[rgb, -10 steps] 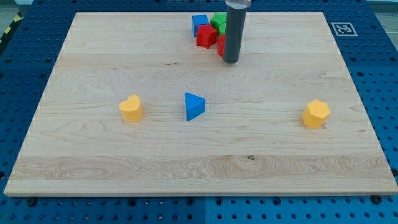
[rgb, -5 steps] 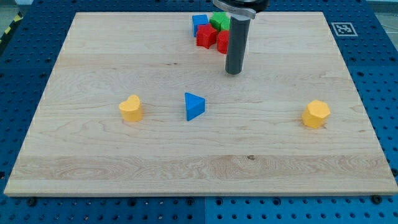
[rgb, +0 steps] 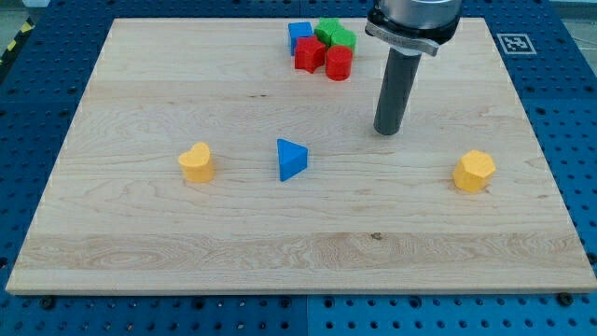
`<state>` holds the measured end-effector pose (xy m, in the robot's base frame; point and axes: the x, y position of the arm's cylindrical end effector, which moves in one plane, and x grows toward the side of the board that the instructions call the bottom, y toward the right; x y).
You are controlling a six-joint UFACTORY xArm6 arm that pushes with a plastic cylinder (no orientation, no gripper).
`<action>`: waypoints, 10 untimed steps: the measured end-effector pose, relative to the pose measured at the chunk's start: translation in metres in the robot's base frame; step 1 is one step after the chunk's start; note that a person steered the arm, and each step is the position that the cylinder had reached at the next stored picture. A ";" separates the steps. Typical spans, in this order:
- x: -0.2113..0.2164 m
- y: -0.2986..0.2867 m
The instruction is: Move your arm right to the yellow hexagon
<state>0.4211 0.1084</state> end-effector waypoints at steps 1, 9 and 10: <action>0.000 0.001; 0.032 0.180; 0.068 0.180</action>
<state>0.4890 0.2883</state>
